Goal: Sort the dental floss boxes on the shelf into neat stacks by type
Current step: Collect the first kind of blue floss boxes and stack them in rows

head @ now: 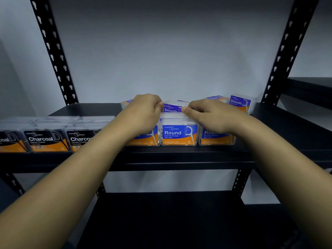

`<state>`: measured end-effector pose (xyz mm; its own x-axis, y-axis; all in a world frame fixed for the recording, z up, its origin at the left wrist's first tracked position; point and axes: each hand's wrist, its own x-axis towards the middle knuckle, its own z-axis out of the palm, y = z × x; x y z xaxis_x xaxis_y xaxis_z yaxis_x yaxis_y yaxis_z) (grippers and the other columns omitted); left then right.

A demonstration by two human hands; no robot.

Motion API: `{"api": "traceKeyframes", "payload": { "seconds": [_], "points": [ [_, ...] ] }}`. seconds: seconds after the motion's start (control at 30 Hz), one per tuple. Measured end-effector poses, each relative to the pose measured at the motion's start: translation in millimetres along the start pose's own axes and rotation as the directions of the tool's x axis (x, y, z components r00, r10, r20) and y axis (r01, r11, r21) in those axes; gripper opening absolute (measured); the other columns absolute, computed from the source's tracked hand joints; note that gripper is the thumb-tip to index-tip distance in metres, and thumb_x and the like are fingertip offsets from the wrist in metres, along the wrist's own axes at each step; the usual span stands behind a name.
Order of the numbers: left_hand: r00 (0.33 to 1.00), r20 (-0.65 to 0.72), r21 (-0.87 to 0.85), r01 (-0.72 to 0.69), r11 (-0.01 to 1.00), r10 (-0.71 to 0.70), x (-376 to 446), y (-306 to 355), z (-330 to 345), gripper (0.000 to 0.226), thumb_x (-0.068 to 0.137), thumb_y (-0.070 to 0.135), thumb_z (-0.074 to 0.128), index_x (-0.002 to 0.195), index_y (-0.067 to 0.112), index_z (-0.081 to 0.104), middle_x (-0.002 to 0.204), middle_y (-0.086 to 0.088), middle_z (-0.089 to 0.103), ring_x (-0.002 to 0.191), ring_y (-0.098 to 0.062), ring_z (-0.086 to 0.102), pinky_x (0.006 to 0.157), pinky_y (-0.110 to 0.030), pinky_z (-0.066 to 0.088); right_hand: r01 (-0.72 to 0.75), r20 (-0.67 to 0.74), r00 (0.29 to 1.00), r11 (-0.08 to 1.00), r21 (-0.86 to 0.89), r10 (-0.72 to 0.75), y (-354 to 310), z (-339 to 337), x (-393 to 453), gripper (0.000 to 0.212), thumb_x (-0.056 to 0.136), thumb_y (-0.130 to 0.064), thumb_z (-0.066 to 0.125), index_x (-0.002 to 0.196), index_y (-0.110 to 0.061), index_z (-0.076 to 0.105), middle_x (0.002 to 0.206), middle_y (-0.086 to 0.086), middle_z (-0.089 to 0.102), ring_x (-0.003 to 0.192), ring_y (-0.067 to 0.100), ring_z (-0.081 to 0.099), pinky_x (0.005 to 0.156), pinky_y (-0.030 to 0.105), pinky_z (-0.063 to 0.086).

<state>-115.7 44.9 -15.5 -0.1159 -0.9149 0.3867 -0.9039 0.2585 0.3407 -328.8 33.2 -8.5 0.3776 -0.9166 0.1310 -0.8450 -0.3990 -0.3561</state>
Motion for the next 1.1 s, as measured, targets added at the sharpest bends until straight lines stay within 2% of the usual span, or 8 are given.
{"api": "traceKeyframes", "payload": {
  "seconds": [0.13, 0.27, 0.5, 0.63, 0.8, 0.97, 1.03, 1.1],
  "points": [
    [1.000, -0.005, -0.028, 0.016, 0.999, -0.016, 1, 3, 0, 0.034, 0.108, 0.030, 0.039, 0.126, 0.016, 0.064, 0.126, -0.005, 0.066, 0.096, -0.010, 0.053, 0.055, -0.017, 0.036, 0.010, -0.008, 1.000, 1.000, 0.013, -0.010, 1, -1, 0, 0.048, 0.104, -0.062, 0.033, 0.132, -0.032, 0.058, 0.129, -0.007, 0.068, 0.104, 0.011, 0.065, 0.077, 0.030, 0.053],
    [0.999, -0.036, -0.037, -0.003, 0.999, 0.001, 0, 3, 3, 0.033, 0.107, 0.028, 0.040, 0.119, 0.015, 0.067, 0.122, -0.004, 0.068, 0.096, -0.010, 0.055, 0.056, -0.017, 0.037, 0.013, -0.002, 1.000, 1.000, 0.013, -0.013, 0, 0, 0, 0.049, 0.101, -0.066, 0.034, 0.130, -0.035, 0.059, 0.126, -0.008, 0.070, 0.103, 0.011, 0.067, 0.082, 0.033, 0.057],
    [0.998, -0.006, 0.045, -0.060, 0.997, 0.060, -5, 6, 6, 0.038, 0.106, 0.038, 0.040, 0.085, 0.015, 0.062, 0.077, 0.005, 0.061, 0.072, -0.008, 0.057, 0.055, -0.026, 0.038, 0.042, -0.035, 0.998, 0.994, -0.098, -0.045, -6, 5, -4, 0.048, 0.101, -0.066, 0.033, 0.122, -0.033, 0.060, 0.121, -0.007, 0.071, 0.098, 0.011, 0.064, 0.071, 0.029, 0.051],
    [0.999, 0.019, 0.048, -0.046, 0.998, 0.046, -5, 8, 5, 0.034, 0.106, 0.038, 0.042, 0.089, 0.016, 0.061, 0.083, 0.005, 0.061, 0.072, -0.006, 0.057, 0.052, -0.023, 0.036, 0.025, -0.063, 0.997, 0.988, -0.151, -0.035, -10, 7, -3, 0.052, 0.103, -0.064, 0.033, 0.114, -0.023, 0.064, 0.114, -0.002, 0.072, 0.097, 0.012, 0.066, 0.076, 0.033, 0.057],
    [1.000, 0.002, 0.027, -0.017, 0.999, 0.017, -8, 11, 7, 0.034, 0.105, 0.042, 0.044, 0.101, 0.015, 0.065, 0.097, 0.000, 0.066, 0.080, -0.011, 0.060, 0.052, -0.022, 0.040, 0.000, -0.094, 0.995, 0.991, -0.137, -0.013, -13, 11, 1, 0.049, 0.100, -0.066, 0.038, 0.098, -0.024, 0.064, 0.102, -0.004, 0.073, 0.092, 0.012, 0.068, 0.075, 0.036, 0.058],
    [1.000, 0.010, 0.047, -0.021, 0.999, 0.020, -8, 14, 7, 0.031, 0.105, 0.042, 0.042, 0.085, 0.023, 0.055, 0.081, 0.006, 0.056, 0.069, -0.008, 0.056, 0.051, -0.021, 0.035, -0.036, -0.134, 0.991, 0.991, -0.130, 0.019, -15, 13, 5, 0.050, 0.097, -0.069, 0.040, 0.085, -0.025, 0.060, 0.095, -0.004, 0.072, 0.090, 0.015, 0.068, 0.071, 0.035, 0.054],
    [0.998, 0.029, 0.066, -0.066, 0.996, 0.064, -9, 12, 7, 0.033, 0.104, 0.045, 0.041, 0.083, 0.025, 0.055, 0.083, 0.005, 0.061, 0.074, -0.009, 0.060, 0.055, -0.025, 0.041, -0.051, -0.139, 0.990, 0.990, -0.130, 0.033, -15, 14, 6, 0.052, 0.095, -0.072, 0.039, 0.086, -0.025, 0.061, 0.095, -0.004, 0.072, 0.090, 0.015, 0.068, 0.071, 0.035, 0.055],
    [0.995, 0.041, 0.080, -0.094, 0.992, 0.091, -10, 10, 7, 0.036, 0.104, 0.048, 0.040, 0.095, 0.021, 0.063, 0.094, 0.004, 0.066, 0.087, -0.012, 0.065, 0.062, -0.028, 0.051, -0.056, -0.139, 0.990, 0.989, -0.134, 0.037, -17, 14, 5, 0.055, 0.094, -0.075, 0.038, 0.086, -0.026, 0.060, 0.094, -0.004, 0.071, 0.089, 0.015, 0.068, 0.071, 0.036, 0.055]
  ]
}}
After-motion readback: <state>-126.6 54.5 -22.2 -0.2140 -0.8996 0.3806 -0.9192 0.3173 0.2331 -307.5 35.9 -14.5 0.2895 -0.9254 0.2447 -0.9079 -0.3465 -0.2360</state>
